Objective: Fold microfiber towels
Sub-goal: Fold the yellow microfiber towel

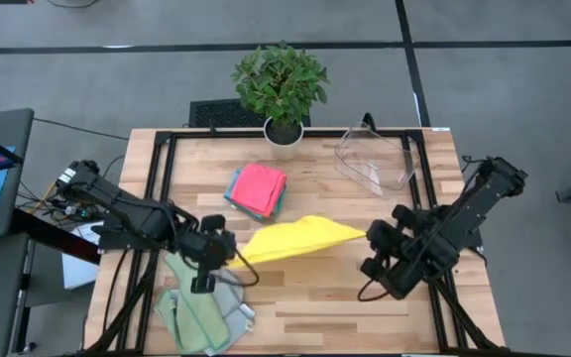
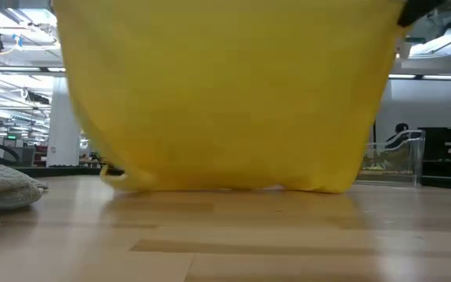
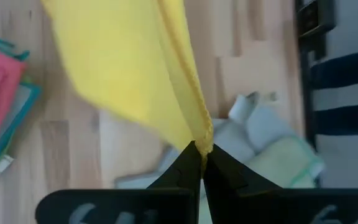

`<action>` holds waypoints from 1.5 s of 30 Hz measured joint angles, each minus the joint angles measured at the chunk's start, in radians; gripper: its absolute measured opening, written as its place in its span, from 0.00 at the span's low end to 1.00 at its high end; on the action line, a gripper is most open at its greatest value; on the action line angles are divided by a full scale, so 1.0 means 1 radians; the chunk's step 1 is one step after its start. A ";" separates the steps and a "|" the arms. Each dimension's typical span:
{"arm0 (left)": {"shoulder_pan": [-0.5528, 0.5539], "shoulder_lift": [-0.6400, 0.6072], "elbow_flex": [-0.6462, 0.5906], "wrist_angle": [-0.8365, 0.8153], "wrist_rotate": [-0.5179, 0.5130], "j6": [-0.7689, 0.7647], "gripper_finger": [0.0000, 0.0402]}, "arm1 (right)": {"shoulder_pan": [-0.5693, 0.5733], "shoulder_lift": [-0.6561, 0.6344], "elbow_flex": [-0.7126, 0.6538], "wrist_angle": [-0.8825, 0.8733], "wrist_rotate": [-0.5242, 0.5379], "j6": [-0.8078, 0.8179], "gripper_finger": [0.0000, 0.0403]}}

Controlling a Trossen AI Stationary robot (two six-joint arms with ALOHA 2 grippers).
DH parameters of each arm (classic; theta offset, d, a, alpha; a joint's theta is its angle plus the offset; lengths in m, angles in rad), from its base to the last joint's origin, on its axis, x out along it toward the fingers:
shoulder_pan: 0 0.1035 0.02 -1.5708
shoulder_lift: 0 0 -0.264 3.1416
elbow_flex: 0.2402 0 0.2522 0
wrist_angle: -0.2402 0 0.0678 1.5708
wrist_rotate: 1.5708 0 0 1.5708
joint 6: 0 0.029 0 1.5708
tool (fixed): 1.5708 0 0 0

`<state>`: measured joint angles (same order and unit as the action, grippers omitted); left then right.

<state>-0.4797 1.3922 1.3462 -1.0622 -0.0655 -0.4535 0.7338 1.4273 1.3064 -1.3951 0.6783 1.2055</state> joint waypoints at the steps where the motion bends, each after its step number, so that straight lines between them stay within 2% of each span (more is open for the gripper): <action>1: -0.003 0.000 -0.014 0.003 -0.013 0.003 0.00 | -0.001 0.000 -0.008 0.002 0.001 0.000 0.03; 4: 0.009 0.000 -0.039 -0.009 -0.068 0.036 0.00 | -0.027 0.001 -0.031 0.001 0.025 -0.016 0.03; 8: 0.084 0.000 -0.024 -0.092 -0.114 0.118 0.00 | -0.118 -0.001 -0.043 0.000 0.071 -0.133 0.03; 14: 0.218 0.000 0.091 -0.229 -0.134 0.181 0.00 | -0.240 -0.034 -0.044 -0.005 0.169 -0.291 0.03; 18: 0.251 0.000 0.165 -0.302 -0.179 0.196 0.00 | -0.237 -0.079 -0.044 -0.008 0.193 -0.297 0.03; 22: 0.236 -0.001 0.173 -0.316 -0.199 0.176 0.00 | -0.176 -0.086 -0.051 -0.003 0.189 -0.263 0.03; 25: 0.186 -0.001 0.129 -0.292 -0.165 0.147 0.00 | -0.095 -0.069 -0.106 0.055 0.169 -0.192 0.03; 29: 0.095 0.005 0.042 -0.185 -0.082 0.091 0.00 | 0.024 -0.005 -0.182 0.194 0.135 -0.095 0.03; 35: -0.038 0.026 -0.074 0.053 -0.021 -0.064 0.00 | 0.170 0.114 -0.187 0.232 0.059 0.068 0.03; 37: -0.074 0.047 -0.101 0.157 -0.009 -0.103 0.00 | 0.213 0.146 -0.187 0.238 0.023 0.129 0.03; 41: -0.131 0.110 -0.123 0.257 0.018 -0.132 0.00 | 0.285 0.193 -0.187 0.304 -0.009 0.219 0.03; 45: -0.177 0.208 -0.127 0.259 0.078 -0.137 0.00 | 0.327 0.246 -0.185 0.432 -0.021 0.227 0.03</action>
<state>-0.6565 1.6005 1.2190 -0.8031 0.0125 -0.5907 1.0612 1.6729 1.1215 -0.9628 0.6569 1.4326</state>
